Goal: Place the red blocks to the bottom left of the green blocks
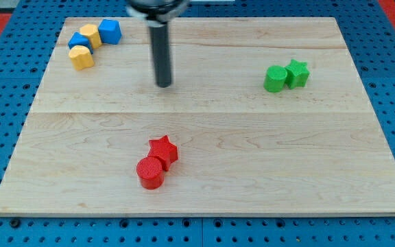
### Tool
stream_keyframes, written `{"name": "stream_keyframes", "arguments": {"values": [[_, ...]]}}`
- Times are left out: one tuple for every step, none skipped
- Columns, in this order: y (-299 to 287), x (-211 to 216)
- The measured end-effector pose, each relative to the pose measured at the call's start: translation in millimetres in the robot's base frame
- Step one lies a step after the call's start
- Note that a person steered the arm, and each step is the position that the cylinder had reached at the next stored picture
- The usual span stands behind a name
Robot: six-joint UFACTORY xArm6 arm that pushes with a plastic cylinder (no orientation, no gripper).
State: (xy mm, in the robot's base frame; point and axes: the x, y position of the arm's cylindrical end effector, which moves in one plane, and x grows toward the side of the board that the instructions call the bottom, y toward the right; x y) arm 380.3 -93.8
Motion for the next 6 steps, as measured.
{"name": "stream_keyframes", "arguments": {"values": [[-33, 76], [-56, 160], [-34, 236], [17, 236], [26, 233], [27, 227]]}}
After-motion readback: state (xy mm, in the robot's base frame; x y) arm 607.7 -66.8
